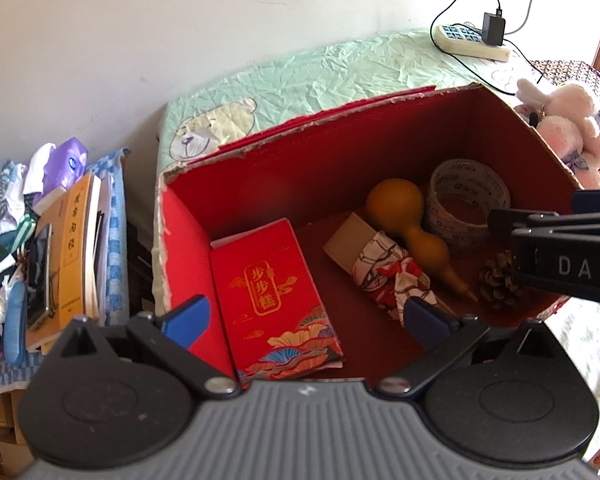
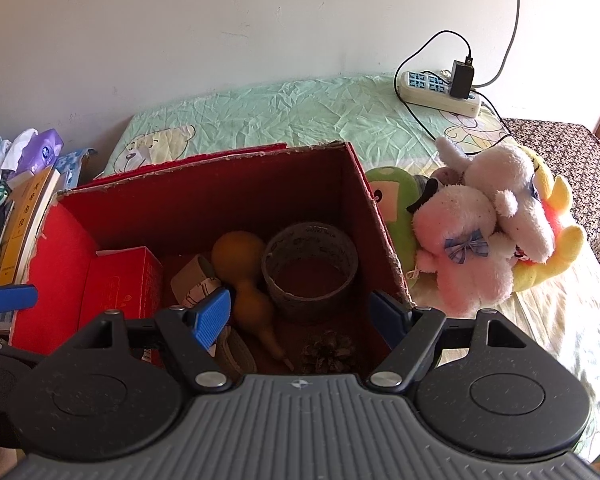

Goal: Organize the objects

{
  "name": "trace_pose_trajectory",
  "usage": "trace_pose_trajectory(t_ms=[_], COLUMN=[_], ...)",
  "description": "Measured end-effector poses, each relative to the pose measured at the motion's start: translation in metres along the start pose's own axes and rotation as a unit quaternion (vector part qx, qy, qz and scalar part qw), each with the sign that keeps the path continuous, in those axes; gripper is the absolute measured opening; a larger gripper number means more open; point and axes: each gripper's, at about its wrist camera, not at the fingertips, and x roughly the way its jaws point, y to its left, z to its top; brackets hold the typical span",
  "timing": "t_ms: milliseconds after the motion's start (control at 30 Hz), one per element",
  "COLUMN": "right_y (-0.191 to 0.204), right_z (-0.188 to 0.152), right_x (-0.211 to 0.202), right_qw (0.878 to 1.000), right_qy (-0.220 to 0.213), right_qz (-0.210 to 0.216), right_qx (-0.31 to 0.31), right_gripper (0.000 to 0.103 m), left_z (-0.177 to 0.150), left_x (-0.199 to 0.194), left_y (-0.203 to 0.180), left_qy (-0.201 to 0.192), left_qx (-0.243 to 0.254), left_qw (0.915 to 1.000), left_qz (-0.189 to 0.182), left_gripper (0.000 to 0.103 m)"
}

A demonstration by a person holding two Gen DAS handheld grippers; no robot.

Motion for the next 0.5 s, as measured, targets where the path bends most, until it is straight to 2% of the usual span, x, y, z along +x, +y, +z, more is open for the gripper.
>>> trace_pose_trajectory(t_ms=[500], right_y=[0.0022], right_z=[0.0003], right_x=[0.0101], right_qw=[1.000], right_qy=[0.012], right_qz=[-0.004], right_qx=[0.002], right_gripper=[0.078], left_z=[0.0023], left_x=[0.0104], left_y=[0.0060], left_qy=[0.003], left_qx=[-0.007], left_qw=[1.0000], left_qz=[0.002], left_gripper=[0.103])
